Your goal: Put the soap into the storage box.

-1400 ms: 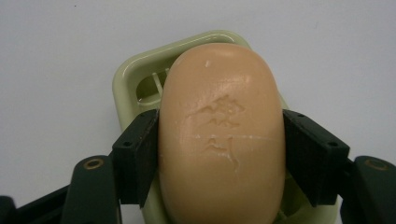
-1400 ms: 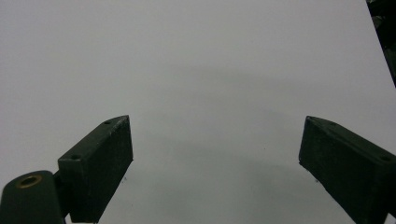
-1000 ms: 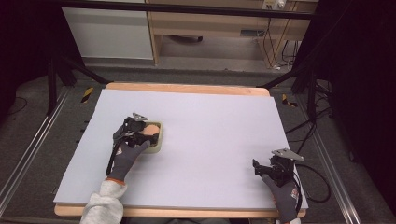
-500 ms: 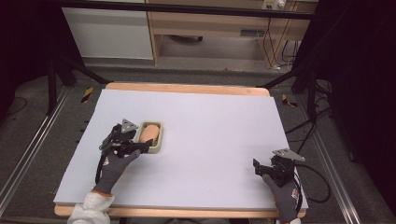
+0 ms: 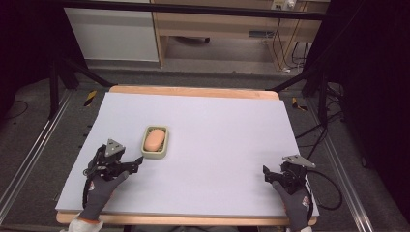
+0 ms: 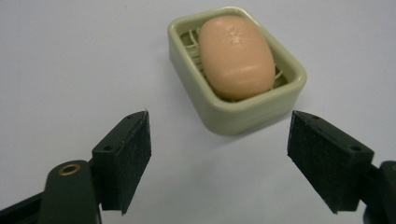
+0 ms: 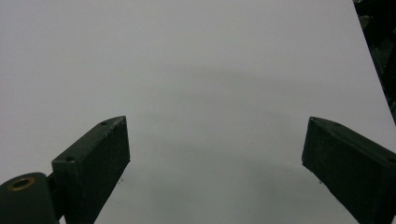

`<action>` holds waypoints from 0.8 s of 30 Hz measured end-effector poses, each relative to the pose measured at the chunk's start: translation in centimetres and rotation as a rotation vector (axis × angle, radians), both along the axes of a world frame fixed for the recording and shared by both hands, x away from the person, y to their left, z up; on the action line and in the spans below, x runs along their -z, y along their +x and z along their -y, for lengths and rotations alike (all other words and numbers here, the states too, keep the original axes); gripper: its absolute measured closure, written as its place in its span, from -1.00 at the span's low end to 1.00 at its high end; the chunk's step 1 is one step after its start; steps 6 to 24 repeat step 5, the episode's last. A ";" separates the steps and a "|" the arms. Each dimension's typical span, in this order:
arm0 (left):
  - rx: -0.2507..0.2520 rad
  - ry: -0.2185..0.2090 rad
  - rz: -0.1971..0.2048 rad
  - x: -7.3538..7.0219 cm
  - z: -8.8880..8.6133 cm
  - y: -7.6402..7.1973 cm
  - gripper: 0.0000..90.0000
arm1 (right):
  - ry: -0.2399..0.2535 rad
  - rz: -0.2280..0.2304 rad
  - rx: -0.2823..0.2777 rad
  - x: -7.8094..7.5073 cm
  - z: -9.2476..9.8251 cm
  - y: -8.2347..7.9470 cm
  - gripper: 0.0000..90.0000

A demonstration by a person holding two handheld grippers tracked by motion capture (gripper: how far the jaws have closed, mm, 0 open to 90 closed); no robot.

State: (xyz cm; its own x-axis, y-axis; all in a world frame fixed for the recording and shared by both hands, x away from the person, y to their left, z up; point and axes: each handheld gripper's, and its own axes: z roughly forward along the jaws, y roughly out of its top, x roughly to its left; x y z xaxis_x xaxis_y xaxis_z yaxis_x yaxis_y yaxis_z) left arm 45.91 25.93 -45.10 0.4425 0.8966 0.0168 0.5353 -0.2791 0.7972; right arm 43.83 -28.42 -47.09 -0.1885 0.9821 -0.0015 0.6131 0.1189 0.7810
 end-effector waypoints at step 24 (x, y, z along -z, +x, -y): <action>-0.013 0.005 -0.009 0.9 -1.2 -1.0 -0.53 | -0.002 -0.002 0.002 0.0 0.0 0.0 -0.82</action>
